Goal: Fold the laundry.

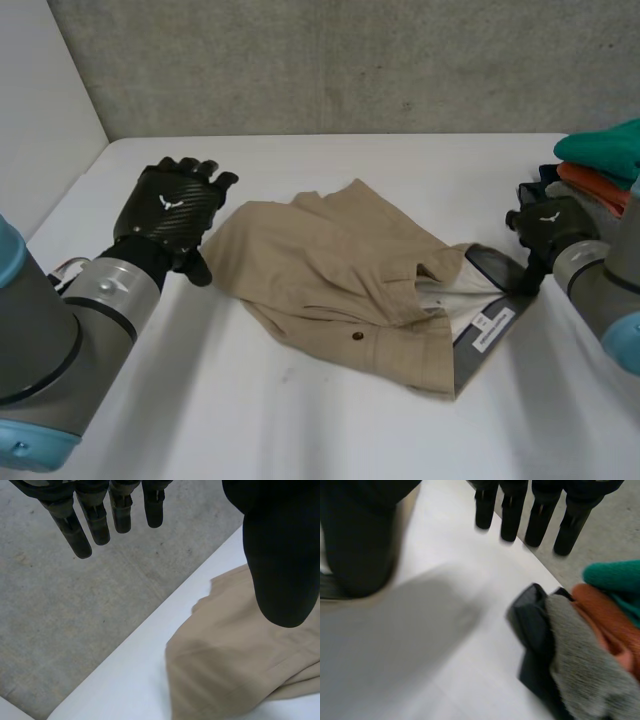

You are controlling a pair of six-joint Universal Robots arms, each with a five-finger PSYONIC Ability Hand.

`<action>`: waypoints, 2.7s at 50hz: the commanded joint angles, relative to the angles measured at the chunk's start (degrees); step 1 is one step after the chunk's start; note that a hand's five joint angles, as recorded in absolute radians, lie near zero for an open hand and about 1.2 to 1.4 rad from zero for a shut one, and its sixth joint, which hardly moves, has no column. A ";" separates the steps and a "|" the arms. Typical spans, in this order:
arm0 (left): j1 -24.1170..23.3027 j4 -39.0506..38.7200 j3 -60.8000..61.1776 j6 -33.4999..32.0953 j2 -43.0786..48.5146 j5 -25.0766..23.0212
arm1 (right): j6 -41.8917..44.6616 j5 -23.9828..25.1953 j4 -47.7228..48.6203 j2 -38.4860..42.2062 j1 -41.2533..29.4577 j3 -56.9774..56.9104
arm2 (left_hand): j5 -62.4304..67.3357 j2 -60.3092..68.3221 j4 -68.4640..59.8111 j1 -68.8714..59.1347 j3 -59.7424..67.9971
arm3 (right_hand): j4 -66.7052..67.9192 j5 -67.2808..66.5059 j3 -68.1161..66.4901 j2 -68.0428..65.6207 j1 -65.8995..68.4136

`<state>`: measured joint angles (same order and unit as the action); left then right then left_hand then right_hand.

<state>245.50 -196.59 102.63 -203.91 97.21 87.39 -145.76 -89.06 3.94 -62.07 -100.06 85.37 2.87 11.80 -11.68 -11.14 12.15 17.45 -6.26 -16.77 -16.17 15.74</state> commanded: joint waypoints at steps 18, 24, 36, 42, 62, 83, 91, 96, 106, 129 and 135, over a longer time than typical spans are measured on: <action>12.10 12.09 -14.90 1.41 15.63 -18.57 | -2.51 -0.67 -19.23 -11.75 -22.37 -5.04 | -2.87 -1.80 1.68 1.14 -2.15 | -6.94 5.76 6.27 5.67 -5.24; 13.69 22.82 -24.48 -1.48 24.16 -21.12 | -5.06 -1.29 -18.81 -10.62 -27.56 0.23 | -0.64 0.43 -0.55 -1.09 0.07 | -4.60 3.41 3.92 3.32 -2.89; 11.67 25.47 -34.25 -7.99 34.80 -20.60 | -3.14 -8.76 3.69 1.25 -28.80 3.58 | 1.04 2.11 -2.23 -2.77 1.76 | 12.90 -14.08 -13.57 -14.17 14.60; 10.18 21.25 -34.95 -7.82 37.00 -18.49 | 2.23 -9.03 6.86 5.73 -27.04 2.00 | 2.39 3.46 -3.58 -4.11 3.10 | 19.46 -20.64 -20.13 -20.73 21.16; 7.27 15.09 -38.29 -7.99 41.13 -15.06 | -1.62 -3.58 8.37 -5.77 -26.68 2.26 | 28.42 29.49 -29.61 -30.15 29.13 | 62.55 -63.74 -63.23 -63.83 64.26; 7.54 8.24 -24.94 -1.05 11.80 -5.75 | -1.99 -1.47 -5.43 -16.05 -21.68 -7.92 | 67.13 68.20 -68.32 -68.86 67.85 | 62.55 -63.74 -63.23 -63.83 64.26; 7.27 11.30 -26.16 8.26 -13.60 -2.40 | -0.58 2.92 -13.60 -25.11 -17.81 -22.33 | 67.13 68.20 -68.32 -68.86 67.85 | 62.55 -63.74 -63.23 -63.83 64.26; 7.45 20.26 -29.67 9.06 -18.19 -3.90 | -1.19 4.95 -21.42 -23.71 -14.82 -30.95 | 67.13 68.20 -68.32 -68.86 67.85 | 62.55 -63.74 -63.23 -63.83 64.26; 6.48 32.41 -31.87 4.58 -7.22 -3.02 | -4.96 8.99 -27.07 -10.81 -13.23 -34.92 | 67.13 68.20 -68.32 -68.86 67.85 | 62.55 -63.74 -63.23 -63.83 64.26; 5.17 -13.83 -54.57 7.73 16.10 7.80 | -22.88 4.32 42.99 11.19 -14.99 -42.82 | 67.13 68.20 -68.32 -68.86 67.85 | 62.55 -63.74 -63.23 -63.83 64.26; 4.46 -9.96 -42.88 8.97 9.24 2.61 | -24.40 7.85 37.11 10.31 -14.29 -41.78 | 67.13 68.20 -68.32 -68.86 67.85 | 62.55 -63.74 -63.23 -63.83 64.26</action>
<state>250.62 -209.85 49.32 -196.34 113.14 93.99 -168.31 -84.22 47.06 -50.59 -115.01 42.86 56.42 68.70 -68.92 -66.48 68.60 68.73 -57.03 -68.17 -67.54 64.96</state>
